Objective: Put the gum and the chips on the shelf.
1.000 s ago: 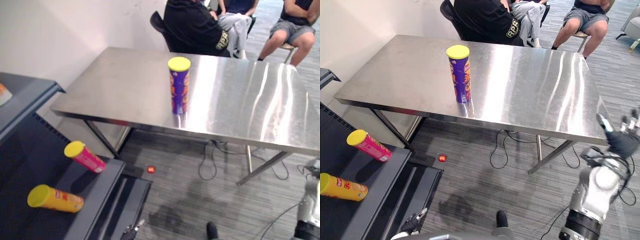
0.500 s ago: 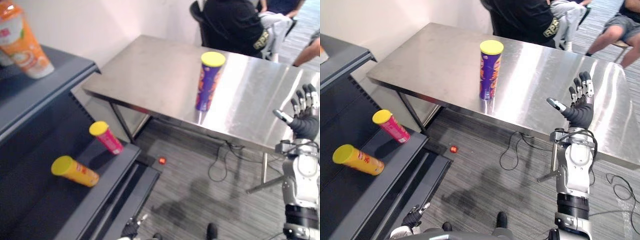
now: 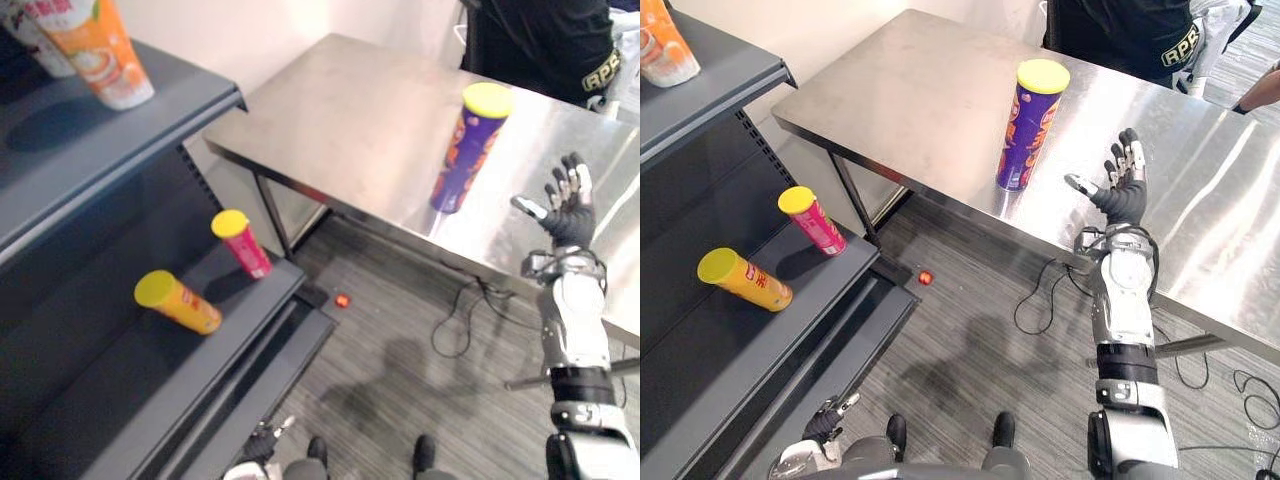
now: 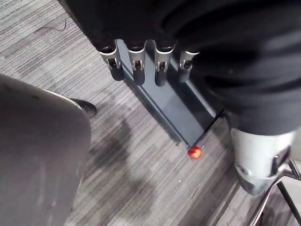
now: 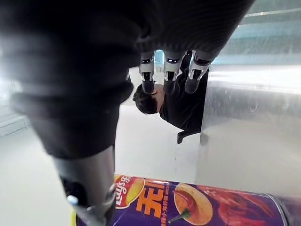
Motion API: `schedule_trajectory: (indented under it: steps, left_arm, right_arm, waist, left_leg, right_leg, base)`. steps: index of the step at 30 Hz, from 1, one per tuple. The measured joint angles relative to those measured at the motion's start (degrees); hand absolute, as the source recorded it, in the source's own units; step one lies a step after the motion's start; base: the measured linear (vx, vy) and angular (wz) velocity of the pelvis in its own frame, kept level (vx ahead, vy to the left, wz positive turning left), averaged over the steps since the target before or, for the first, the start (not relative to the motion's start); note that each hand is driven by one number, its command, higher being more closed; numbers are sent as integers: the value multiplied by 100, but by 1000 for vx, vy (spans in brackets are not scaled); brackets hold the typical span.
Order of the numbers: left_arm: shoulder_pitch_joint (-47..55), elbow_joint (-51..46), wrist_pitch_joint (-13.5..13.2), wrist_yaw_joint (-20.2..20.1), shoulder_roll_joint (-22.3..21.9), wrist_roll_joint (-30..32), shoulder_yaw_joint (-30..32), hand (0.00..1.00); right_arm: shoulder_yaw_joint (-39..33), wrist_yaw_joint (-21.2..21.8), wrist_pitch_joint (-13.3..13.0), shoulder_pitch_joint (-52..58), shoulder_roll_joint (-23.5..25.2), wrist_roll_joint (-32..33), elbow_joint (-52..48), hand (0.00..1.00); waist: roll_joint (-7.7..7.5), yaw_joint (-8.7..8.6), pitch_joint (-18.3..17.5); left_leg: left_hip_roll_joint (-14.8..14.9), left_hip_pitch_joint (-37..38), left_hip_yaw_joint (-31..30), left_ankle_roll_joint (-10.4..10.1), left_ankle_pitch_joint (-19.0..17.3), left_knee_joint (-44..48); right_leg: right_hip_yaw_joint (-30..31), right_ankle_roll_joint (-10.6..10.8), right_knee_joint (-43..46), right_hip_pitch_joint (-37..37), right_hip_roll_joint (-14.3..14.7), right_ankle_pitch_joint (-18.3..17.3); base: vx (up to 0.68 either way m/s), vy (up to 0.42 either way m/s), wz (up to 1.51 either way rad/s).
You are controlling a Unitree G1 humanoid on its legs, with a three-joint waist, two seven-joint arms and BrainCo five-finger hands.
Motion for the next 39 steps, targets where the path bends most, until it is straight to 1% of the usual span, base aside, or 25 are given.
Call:
schedule_trajectory:
  steps: [2,5,7,13,15,19,21,26,30,33,37,38,39]
  left_arm:
    - [-32,1,0,0,17,-5,-9,0]
    - [-44,-4,-1,11,33,-41,-45,0]
    - [-48,-9,-2,11,36,-43,-45,0]
    - [-55,-114,-5,13,60,-49,-43,0]
    - [-59,-122,-6,19,60,-53,-40,0]
    - [-90,-170,-4,35,66,-56,-25,0]
    - [-104,-169,-4,46,82,-56,6,0]
    - [-103,-158,-1,131,111,-59,19,0]
    - [-102,-155,1,150,120,-131,18,0]
    - [-94,-151,4,153,122,-227,20,0]
    - [-93,-149,5,158,130,-267,13,0]
    - [-94,-153,2,160,136,-272,11,0]
    - [-94,-158,-2,161,139,-277,10,0]
  right_arm:
    - [1,-4,14,-136,-2,-1,109,0]
    - [151,-9,135,-432,-2,0,317,0]
    - [248,-5,165,-497,-1,0,317,0]
    - [256,-6,167,-831,-1,6,514,0]
    - [256,-9,170,-886,-1,9,543,0]
    - [270,-12,191,-1156,-66,9,546,0]
    - [297,-15,191,-1352,-171,9,550,0]
    - [443,-61,191,-1811,-241,11,692,0]
    - [444,-112,202,-1961,-245,15,762,0]
    - [444,-117,206,-2036,-321,16,828,0]
    - [444,-129,209,-2391,-383,33,1155,0]
    - [444,-144,213,-2476,-384,50,1237,100]
    - [444,-157,214,-2521,-385,59,1270,100]
  waist:
    - [-9,19,50]
    - [-15,25,105]
    - [-21,32,115]
    - [-75,75,226]
    - [-78,81,237]
    - [-82,132,329]
    - [-98,165,354]
    - [-106,186,360]
    - [-110,208,361]
    - [-113,216,369]
    - [-117,219,375]
    - [-125,226,385]
    - [-132,233,405]
  left_leg:
    - [-4,-1,-3,3,3,-2]
    - [-18,-10,-9,10,13,-27]
    - [-20,-10,-11,10,14,-35]
    - [-44,-15,-20,38,85,-137]
    - [-51,-33,-45,52,161,-238]
    - [-49,-42,-48,84,181,-228]
    - [-58,-51,-64,90,192,-228]
    - [-49,-111,-165,67,255,-250]
    - [-47,-117,-178,52,372,-412]
    - [-37,-116,-183,47,391,-430]
    - [-30,-117,-179,41,401,-431]
    - [-24,-118,-181,35,404,-431]
    - [-19,-118,-182,32,407,-431]
  right_leg:
    - [-1,0,0,0,-3,0]
    - [-5,-2,0,-17,-12,2]
    - [-8,-3,0,-21,-12,2]
    - [-18,-27,-1,-67,-29,36]
    - [-58,-53,-52,-94,-26,137]
    - [-66,-85,-67,-96,-26,241]
    - [-69,-85,-63,-98,-35,243]
    - [-149,-85,-61,-117,-17,243]
    - [-151,-85,-53,-191,-12,243]
    - [-152,-85,-60,-192,-1,243]
    - [-150,-85,-68,-192,7,243]
    - [-150,-85,-68,-193,14,243]
    - [-150,-85,-68,-193,19,243]
  base:
    - [0,0,0]
    - [0,0,0]
    - [0,0,0]
    - [0,0,0]
    - [-22,-11,6]
    - [-32,-1,1]
    - [-56,-4,4]
    - [-51,-21,9]
    - [-41,-20,3]
    - [-25,-11,0]
    - [-17,-6,0]
    - [-34,-13,0]
    - [0,0,0]
